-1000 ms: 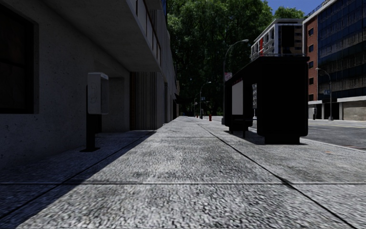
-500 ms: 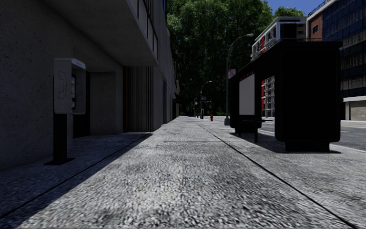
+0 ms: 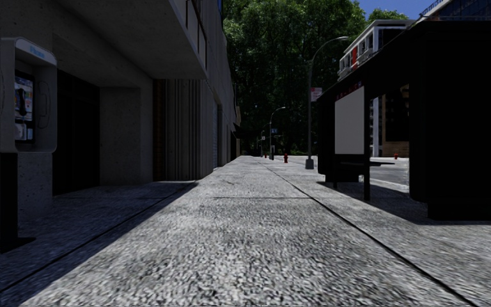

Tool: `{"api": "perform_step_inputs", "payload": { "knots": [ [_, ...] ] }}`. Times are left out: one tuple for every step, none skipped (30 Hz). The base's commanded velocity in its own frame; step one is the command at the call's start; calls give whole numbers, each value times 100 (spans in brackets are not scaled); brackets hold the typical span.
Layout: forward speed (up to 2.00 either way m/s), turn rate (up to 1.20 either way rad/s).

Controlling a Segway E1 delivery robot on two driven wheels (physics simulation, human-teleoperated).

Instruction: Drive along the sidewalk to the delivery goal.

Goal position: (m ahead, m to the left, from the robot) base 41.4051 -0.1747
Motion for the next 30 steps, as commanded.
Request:
{"api": "perform_step_inputs", "payload": {
  "knots": [
    [200,0],
    [200,0],
    [200,0],
    [200,0],
    [200,0],
    [200,0],
    [200,0],
    [200,0],
    [200,0],
    [200,0],
    [200,0],
    [200,0],
    [200,0],
    [200,0],
    [200,0],
    [200,0],
    [200,0],
    [200,0],
    [200,0],
    [200,0],
    [200,0],
    [200,0],
    [200,0],
    [200,0],
    [200,12],
    [200,12],
    [200,25],
    [200,34],
    [200,38],
    [200,38]
  ]
}}
